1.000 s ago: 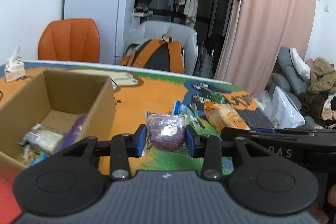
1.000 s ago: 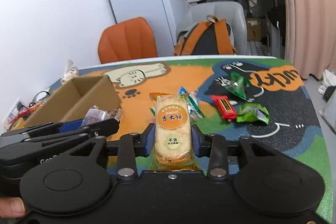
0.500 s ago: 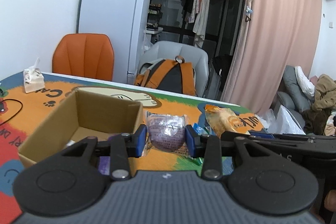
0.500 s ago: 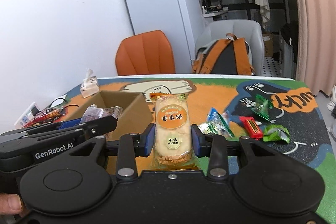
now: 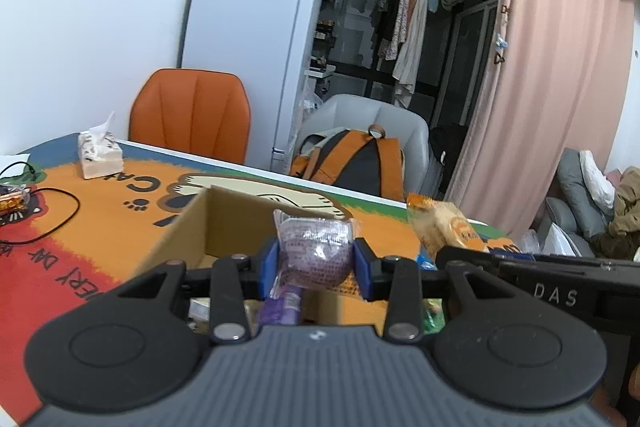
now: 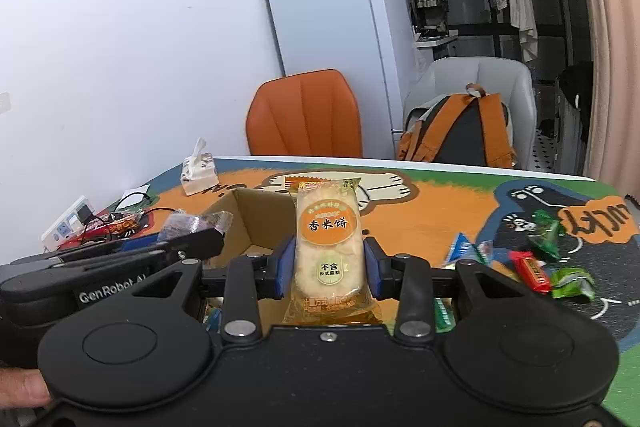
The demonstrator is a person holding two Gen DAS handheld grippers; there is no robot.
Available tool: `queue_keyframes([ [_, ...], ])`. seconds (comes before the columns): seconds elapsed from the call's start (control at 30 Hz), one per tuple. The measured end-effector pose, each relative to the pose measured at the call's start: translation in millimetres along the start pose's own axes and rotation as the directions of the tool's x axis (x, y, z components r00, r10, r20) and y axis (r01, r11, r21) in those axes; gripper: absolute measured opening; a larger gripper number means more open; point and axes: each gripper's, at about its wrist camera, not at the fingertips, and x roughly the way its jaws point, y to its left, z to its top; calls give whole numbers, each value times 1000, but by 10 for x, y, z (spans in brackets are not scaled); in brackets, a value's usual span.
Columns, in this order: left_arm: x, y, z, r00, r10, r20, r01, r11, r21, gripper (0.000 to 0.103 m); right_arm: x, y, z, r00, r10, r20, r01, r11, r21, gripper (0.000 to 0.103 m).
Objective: Organize snacks
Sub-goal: 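Carry both snacks over the cardboard box and open both tools to drop them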
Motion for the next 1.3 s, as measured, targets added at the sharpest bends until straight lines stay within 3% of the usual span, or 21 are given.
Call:
queue_keyframes([
  [0.57, 214, 680, 19, 998, 51, -48, -55, 996, -73, 38, 382, 464, 26, 999, 6, -35, -7, 999, -39, 37],
  [1.2, 119, 966, 119, 990, 136, -43, -141, 979, -146, 43, 800, 682, 129, 997, 55, -62, -58, 998, -36, 37],
  [1.3, 98, 1018, 109, 987, 150, -50, -156, 975, -157, 46, 836, 726, 155, 996, 70, -48, -72, 997, -38, 47],
])
